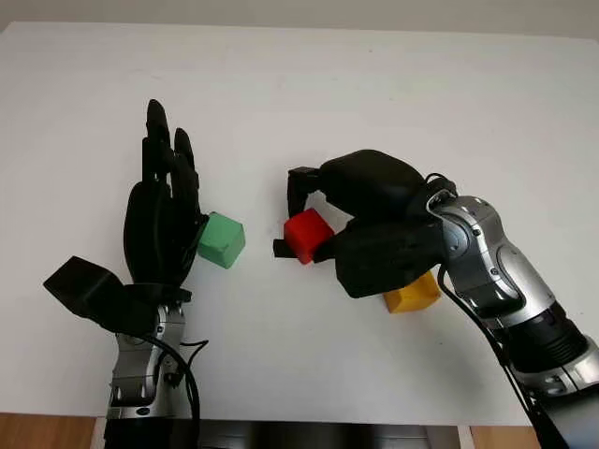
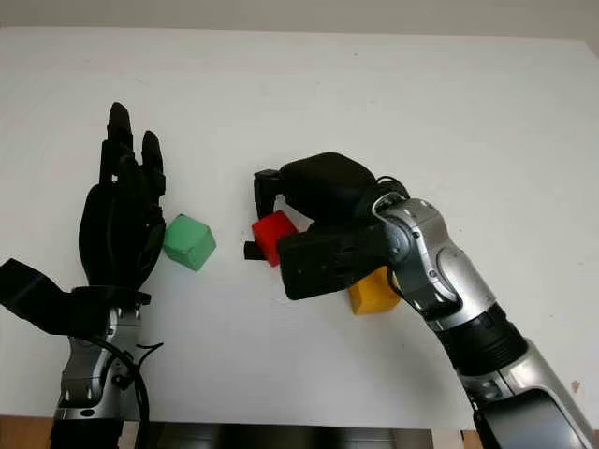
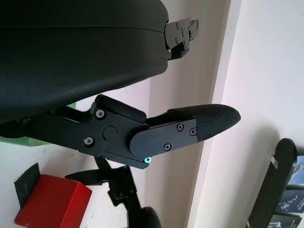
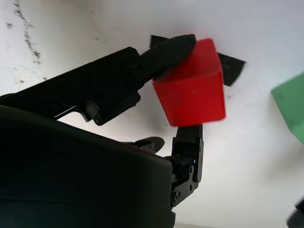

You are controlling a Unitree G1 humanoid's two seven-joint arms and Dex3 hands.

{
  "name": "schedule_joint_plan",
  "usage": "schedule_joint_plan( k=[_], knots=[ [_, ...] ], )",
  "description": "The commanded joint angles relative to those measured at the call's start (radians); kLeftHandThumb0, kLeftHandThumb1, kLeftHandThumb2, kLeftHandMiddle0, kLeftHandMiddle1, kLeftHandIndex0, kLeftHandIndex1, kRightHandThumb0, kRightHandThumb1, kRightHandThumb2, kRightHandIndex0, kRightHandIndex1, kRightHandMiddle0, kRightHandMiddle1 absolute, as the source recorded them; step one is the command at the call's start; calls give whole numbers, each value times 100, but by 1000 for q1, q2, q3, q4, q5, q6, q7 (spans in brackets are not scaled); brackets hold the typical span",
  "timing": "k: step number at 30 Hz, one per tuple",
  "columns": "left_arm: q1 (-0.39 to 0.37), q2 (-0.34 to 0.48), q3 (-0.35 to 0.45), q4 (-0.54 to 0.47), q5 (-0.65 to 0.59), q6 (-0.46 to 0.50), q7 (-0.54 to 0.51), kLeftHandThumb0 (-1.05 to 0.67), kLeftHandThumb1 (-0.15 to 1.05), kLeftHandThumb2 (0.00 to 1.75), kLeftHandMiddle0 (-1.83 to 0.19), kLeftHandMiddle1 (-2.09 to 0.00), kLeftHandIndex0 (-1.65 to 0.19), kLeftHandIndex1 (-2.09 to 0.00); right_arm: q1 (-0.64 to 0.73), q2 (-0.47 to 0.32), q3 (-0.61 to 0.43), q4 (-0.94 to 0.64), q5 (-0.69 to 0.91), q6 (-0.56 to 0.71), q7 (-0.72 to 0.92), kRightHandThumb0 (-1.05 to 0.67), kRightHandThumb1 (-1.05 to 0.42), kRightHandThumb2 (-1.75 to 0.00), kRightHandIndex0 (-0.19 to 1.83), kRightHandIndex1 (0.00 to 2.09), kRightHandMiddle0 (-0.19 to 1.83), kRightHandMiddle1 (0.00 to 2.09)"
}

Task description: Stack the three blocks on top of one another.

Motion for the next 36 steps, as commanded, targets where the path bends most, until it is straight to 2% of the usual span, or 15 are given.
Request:
schedule_joint_plan(
  k=[1, 4, 8, 12, 15, 18, 23, 26, 30, 33, 36],
  knots=[
    [1, 10, 6, -23, 13, -2, 9, -72, 105, 61, 19, -1, 19, 0, 6, -31, -30, -23, 14, -15, 14, -65, -90, -5, 28, 1, 6, 102],
    [-8, 25, 19, -17, 17, -3, 10, -73, 105, 62, 19, 0, 19, 0, 14, -72, -81, -63, 47, -29, 31, -68, -92, -6, 22, 1, 5, 78],
    [-18, 48, 41, -9, -2, -4, -5, -72, 105, 60, 19, 0, 19, 0, 48, -121, -193, -94, 154, -40, 42, -69, -92, -6, 17, 2, 13, 57],
    [-23, 82, 66, -15, -17, 18, -16, -70, 105, 61, 19, 0, 19, 0, 67, -172, -348, -190, 301, 107, 137, -66, -91, -5, 12, 5, 26, 29],
    [-28, 105, 81, -17, -20, 35, -17, -71, 105, 61, 19, 0, 19, 0, 111, -205, -481, -227, 417, 130, 142, -67, -90, -5, 15, 6, 34, 25],
    [-26, 122, 90, -20, -18, 39, -26, -71, 105, 63, 19, 0, 19, 0, 194, -270, -606, -331, 454, 193, 159, -69, -90, -5, 15, 6, 35, 21],
    [-19, 136, 100, -31, -30, 60, -33, -71, 105, 63, 19, 0, 19, 0, 320, -316, -705, -495, 473, 283, 177, -66, -89, -5, 15, 6, 37, 17],
    [-15, 136, 105, -44, -32, 64, -30, -71, 105, 63, 19, 0, 19, 0, 432, -304, -774, -591, 468, 296, 167, -66, -90, -6, 15, 5, 39, 16],
    [-14, 134, 112, -42, -43, 58, -38, -70, 105, 63, 19, 0, 19, 0, 550, -284, -831, -690, 464, 318, 159, -64, -89, -5, 13, 5, 38, 13],
    [-16, 131, 118, -32, -55, 50, -48, -69, 105, 63, 19, 0, 19, 0, 668, -250, -841, -736, 421, 259, 121, -64, -86, -4, 11, 4, 37, 11],
    [-14, 125, 119, -33, -55, 48, -45, -70, 105, 62, 19, 0, 19, 0, 746, -237, -806, -747, 355, 203, 88, -65, -86, -5, 7, 3, 34, 9]
  ],
)
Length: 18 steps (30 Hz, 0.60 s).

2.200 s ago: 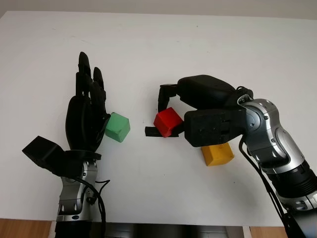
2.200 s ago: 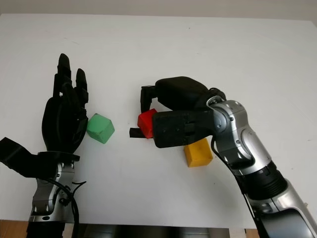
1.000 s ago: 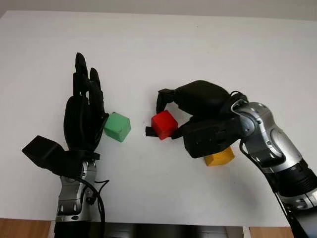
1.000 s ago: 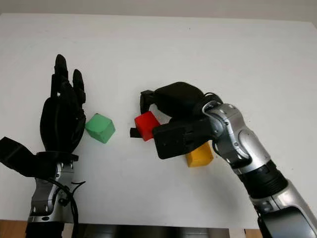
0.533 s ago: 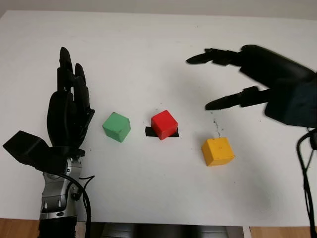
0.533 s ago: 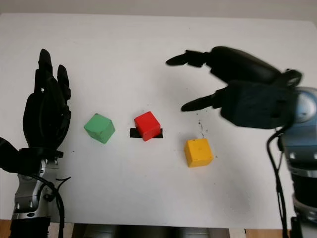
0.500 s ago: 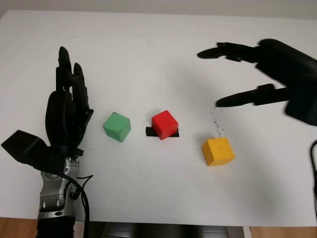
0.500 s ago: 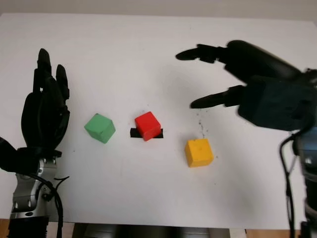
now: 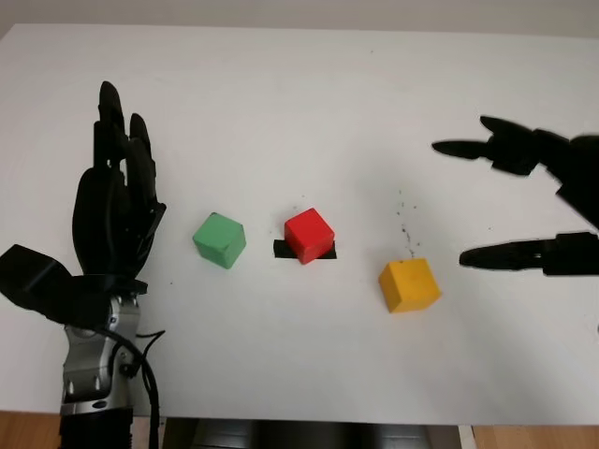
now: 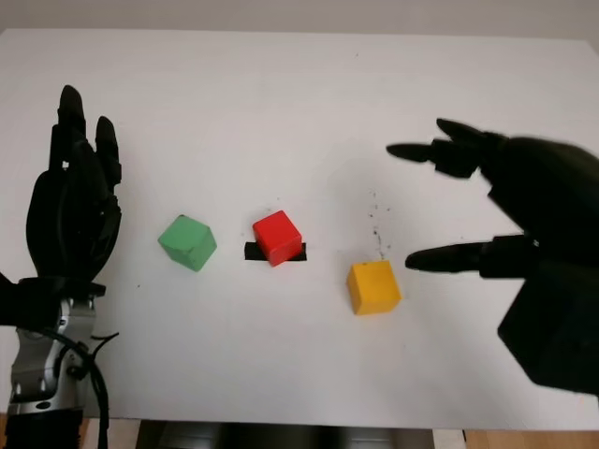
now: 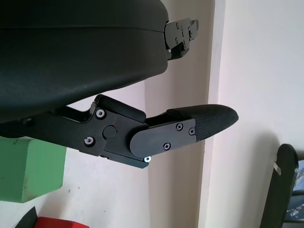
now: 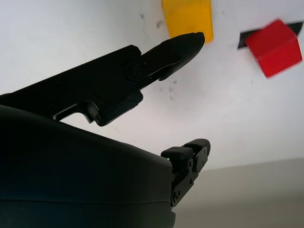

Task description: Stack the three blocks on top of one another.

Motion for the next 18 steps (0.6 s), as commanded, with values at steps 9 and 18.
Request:
schedule_joint_plan(
  k=[9, 18],
  knots=[
    [13, -3, 4, -10, -8, -10, -2, -71, 105, 61, 19, 0, 19, 0, 67, 13, 137, 63, -190, -167, -114, -73, -92, -6, 0, 3, 28, 5],
    [19, -9, -8, -29, 0, 13, 9, -71, 105, 62, 19, 0, 19, 0, 70, 11, 195, 129, -242, -235, -137, -74, -91, -5, -2, 4, 28, 5]
  ],
)
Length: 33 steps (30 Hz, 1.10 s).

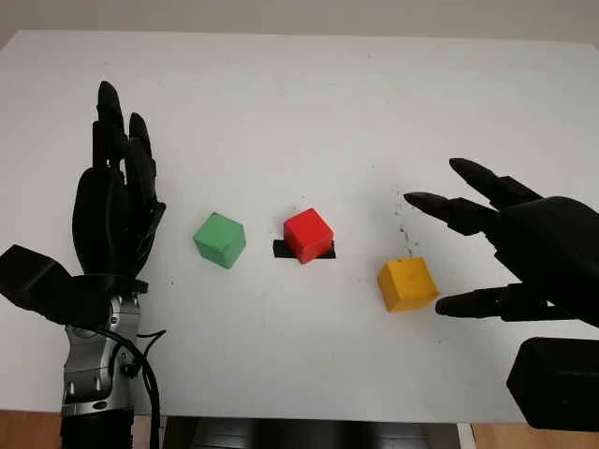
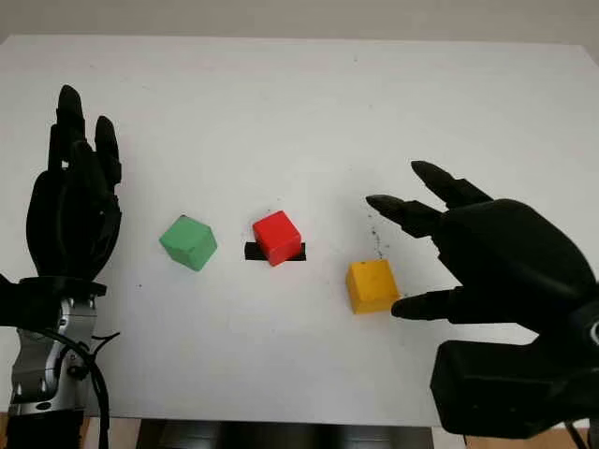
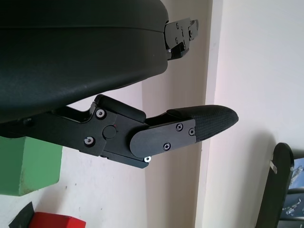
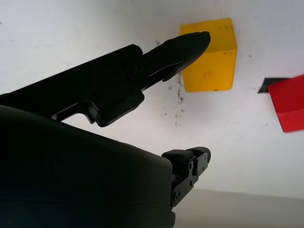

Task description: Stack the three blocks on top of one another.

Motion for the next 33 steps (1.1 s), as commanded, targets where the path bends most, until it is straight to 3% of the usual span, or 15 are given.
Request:
schedule_joint_plan(
  k=[1, 33],
  knots=[
    [18, -3, -3, -27, 4, 2, 7, -71, 105, 61, 19, 0, 19, 0, 8, 5, 15, 12, -15, -15, -9, -74, -91, -5, -2, 4, 28, 5],
    [19, -4, -8, -36, 5, 11, 10, -72, 105, 61, 19, 0, 19, 0, 23, 81, 81, 115, 9, -86, -97, -63, -87, -5, 4, 7, 39, 10]
  ],
)
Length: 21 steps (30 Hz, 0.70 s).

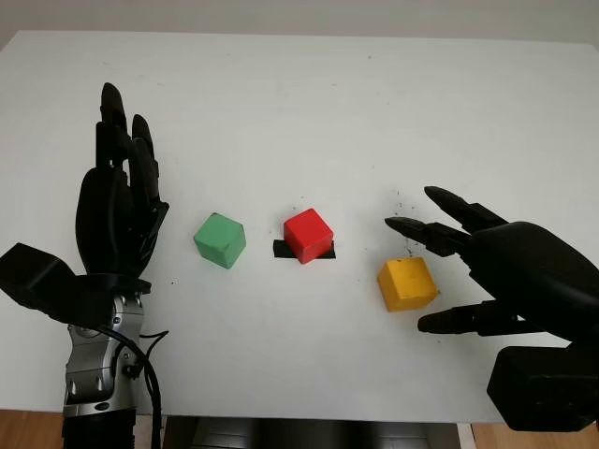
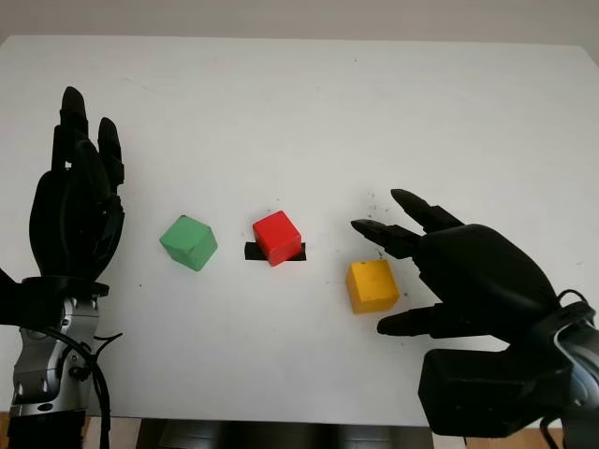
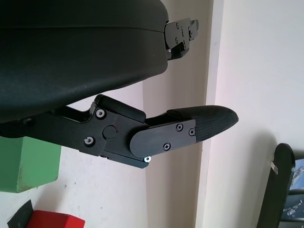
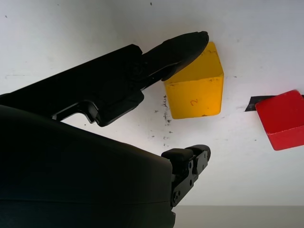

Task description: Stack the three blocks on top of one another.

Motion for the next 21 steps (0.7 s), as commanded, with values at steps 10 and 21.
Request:
schedule_joint_plan(
  k=[10, 21],
  knots=[
    [19, -4, -2, -23, 3, -1, 3, -72, 105, 61, 19, 0, 19, 0, -4, 25, 24, 69, -19, -60, -80, -58, -88, -6, 10, 7, 46, 17],
    [19, -3, -2, -15, 8, -12, -7, -71, 105, 62, 19, 0, 19, 0, -14, 30, 32, 104, -5, -68, -94, -53, -88, -5, 16, 6, 13, 109]
  ],
)
